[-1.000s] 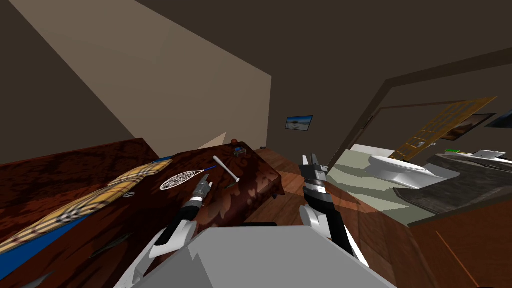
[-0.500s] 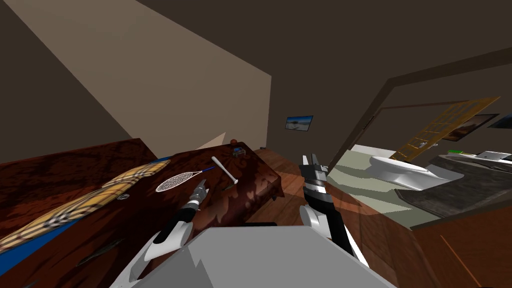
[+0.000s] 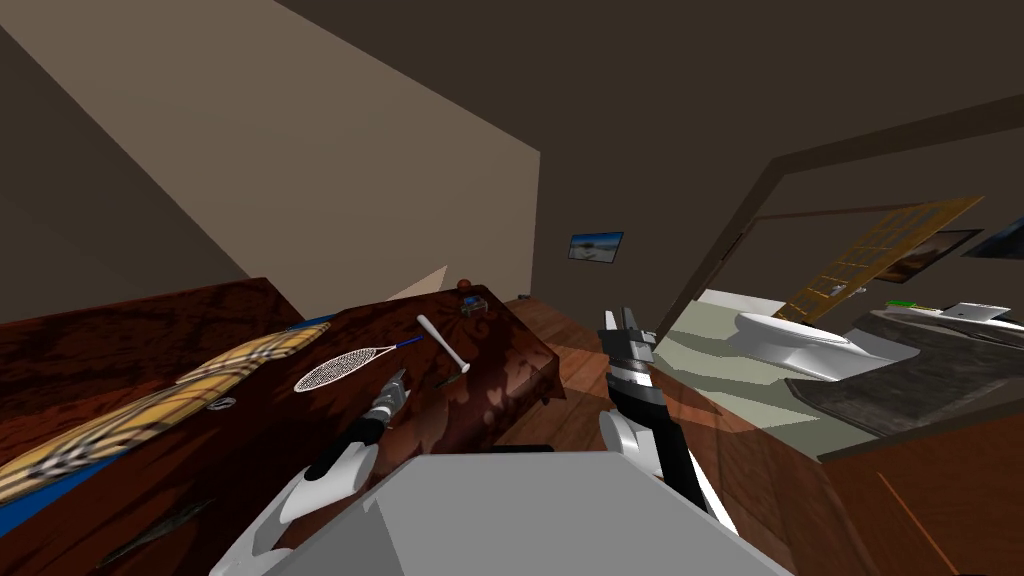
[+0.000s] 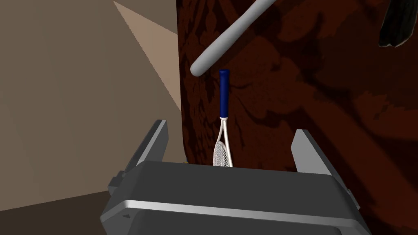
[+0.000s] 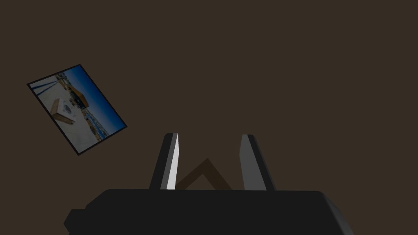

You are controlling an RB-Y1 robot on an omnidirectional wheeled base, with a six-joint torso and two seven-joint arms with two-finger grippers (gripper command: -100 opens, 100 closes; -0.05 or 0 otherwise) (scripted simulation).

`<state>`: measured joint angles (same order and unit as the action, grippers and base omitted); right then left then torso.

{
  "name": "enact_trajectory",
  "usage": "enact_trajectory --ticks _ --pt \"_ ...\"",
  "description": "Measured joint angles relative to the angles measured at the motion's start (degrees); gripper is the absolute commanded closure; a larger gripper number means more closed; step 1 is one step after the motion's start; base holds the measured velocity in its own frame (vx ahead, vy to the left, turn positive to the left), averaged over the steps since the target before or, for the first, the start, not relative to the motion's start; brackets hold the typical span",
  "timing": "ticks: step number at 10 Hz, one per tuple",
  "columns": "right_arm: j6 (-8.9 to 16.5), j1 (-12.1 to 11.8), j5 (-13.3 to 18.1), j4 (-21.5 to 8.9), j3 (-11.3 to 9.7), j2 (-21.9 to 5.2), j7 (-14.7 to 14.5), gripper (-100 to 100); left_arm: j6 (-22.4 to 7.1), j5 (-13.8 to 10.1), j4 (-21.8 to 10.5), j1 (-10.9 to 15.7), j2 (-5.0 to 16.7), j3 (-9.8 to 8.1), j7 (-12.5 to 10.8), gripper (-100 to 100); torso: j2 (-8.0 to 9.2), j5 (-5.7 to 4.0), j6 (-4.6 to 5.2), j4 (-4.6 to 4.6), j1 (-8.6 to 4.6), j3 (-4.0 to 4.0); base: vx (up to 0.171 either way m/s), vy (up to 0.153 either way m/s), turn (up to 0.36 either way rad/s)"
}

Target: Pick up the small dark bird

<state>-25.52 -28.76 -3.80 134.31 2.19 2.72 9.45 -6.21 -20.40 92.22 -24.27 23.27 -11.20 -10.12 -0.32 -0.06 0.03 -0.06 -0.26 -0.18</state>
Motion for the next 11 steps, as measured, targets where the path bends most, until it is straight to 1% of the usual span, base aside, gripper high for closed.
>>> enact_trajectory --ticks 1,2,4,5,6,7,11 --pt "0.00 0.00 0.00 0.00 0.00 0.00 0.00 0 -1.23 -0.40 -0.92 0.16 0.25 -0.15 -0.04 -100 0.00 0.00 -0.01 -0.01 0.02 -0.01 0.078 -0.062 -0.040" --pt "0.00 0.00 0.00 0.00 0.00 0.00 0.00 0 -3.15 -0.90 -1.93 0.44 0.58 -0.41 -0.02 -100 0.01 0.00 -0.01 -0.01 0.03 0.00 0.052 -0.047 -0.019" --pt "0.00 0.00 0.00 0.00 0.00 0.00 0.00 0 -5.19 -2.12 -4.58 1.05 1.84 -0.41 -0.20 -100 0.09 0.01 -0.01 0.01 0.05 0.05 0.074 -0.079 -0.068" --pt "0.00 0.00 0.00 0.00 0.00 0.00 0.00 0 -7.34 -2.73 -4.95 0.91 2.19 -0.71 -0.27 -100 0.01 -0.02 0.00 0.00 -0.08 0.00 0.072 -0.082 -0.012" --pt "0.00 0.00 0.00 0.00 0.00 0.00 0.00 0 -8.29 -3.24 -6.51 1.49 2.73 -0.54 -0.30 -100 0.04 -0.02 -0.01 0.00 -0.05 0.01 0.034 -0.036 0.011" --pt "0.00 0.00 0.00 0.00 0.00 0.00 0.00 0 -8.37 -3.50 -7.54 1.76 3.04 -0.39 -0.34 -100 0.15 0.01 -0.02 0.02 0.09 0.07 0.053 -0.041 -0.051" --pt "0.00 0.00 0.00 0.00 0.00 0.00 0.00 0 -12.29 -5.48 -11.88 3.04 5.05 -0.24 -0.59 -100 0.09 0.00 -0.01 0.01 0.05 0.04 0.063 -0.057 -0.048"
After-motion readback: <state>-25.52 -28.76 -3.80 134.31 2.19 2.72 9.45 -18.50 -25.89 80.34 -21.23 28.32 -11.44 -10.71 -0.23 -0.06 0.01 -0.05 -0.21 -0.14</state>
